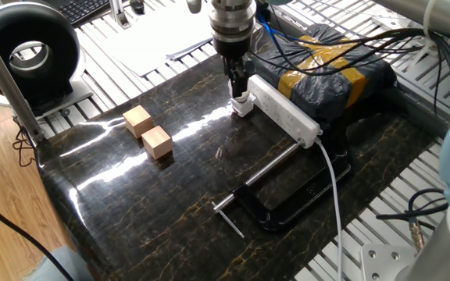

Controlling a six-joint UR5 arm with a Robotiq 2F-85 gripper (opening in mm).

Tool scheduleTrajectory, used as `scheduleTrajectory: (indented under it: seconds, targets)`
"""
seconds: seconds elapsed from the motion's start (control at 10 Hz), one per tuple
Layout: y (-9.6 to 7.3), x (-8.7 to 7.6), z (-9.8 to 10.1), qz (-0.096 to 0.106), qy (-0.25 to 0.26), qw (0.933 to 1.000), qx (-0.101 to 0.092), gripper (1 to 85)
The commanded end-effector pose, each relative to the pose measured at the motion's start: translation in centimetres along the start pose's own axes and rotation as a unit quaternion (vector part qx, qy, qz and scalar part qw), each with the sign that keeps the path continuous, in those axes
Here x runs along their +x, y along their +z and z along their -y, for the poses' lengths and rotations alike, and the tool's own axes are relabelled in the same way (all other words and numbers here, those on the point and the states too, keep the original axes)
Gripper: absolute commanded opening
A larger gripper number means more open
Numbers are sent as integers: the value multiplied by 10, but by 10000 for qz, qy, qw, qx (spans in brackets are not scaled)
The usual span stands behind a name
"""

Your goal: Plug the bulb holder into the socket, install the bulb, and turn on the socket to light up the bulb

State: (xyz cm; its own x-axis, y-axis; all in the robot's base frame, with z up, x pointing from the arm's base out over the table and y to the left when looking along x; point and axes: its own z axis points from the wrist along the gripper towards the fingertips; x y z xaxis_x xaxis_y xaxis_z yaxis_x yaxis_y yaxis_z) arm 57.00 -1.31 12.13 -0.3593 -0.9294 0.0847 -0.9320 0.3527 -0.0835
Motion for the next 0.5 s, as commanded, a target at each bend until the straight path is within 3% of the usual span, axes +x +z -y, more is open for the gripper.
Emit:
scheduleTrajectory:
  seconds: [0.0,0.2,0.4]
  targets:
    - [-1,-5,-4,55,-1445,9894,92,653]
    - [-3,-18,-16,200,-1521,9881,-65,657]
    - [6,-44,-16,238,-1533,9879,37,623]
